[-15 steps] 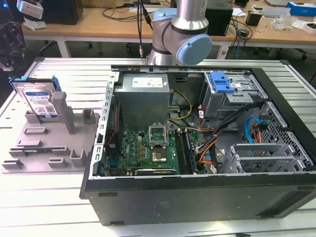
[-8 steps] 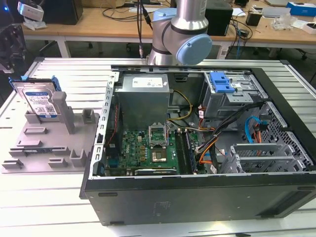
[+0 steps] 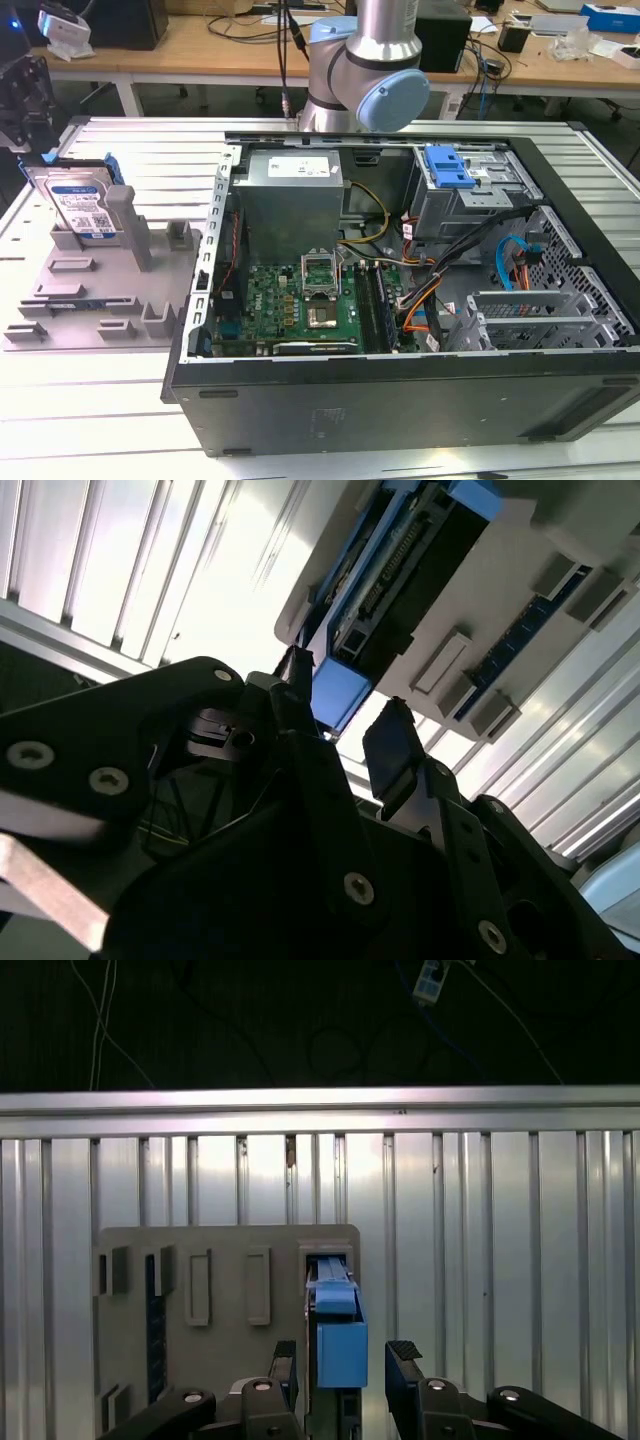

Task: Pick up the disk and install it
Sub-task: 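Pick up the disk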

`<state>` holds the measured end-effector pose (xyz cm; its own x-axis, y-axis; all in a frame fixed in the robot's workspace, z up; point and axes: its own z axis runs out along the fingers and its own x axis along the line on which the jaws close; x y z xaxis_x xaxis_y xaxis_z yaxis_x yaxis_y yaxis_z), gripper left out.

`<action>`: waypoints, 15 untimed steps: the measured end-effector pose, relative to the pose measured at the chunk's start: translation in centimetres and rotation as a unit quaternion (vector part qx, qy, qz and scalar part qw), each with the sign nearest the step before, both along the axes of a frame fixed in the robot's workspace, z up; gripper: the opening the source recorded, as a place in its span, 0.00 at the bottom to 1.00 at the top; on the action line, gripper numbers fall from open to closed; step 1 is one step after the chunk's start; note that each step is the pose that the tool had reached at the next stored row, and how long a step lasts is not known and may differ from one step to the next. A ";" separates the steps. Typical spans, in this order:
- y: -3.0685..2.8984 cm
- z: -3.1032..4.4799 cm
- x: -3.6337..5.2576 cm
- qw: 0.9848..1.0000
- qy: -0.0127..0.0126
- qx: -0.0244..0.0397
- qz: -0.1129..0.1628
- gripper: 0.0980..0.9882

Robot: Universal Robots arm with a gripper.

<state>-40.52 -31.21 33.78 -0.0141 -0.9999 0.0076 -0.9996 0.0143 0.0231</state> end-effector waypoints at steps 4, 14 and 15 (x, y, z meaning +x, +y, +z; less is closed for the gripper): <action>0.00 -0.20 0.00 1.000 0.000 0.000 0.000 0.43; 0.00 -0.55 0.00 1.000 0.000 0.000 0.000 0.43; 0.00 -0.60 0.00 1.000 0.000 0.000 0.000 0.43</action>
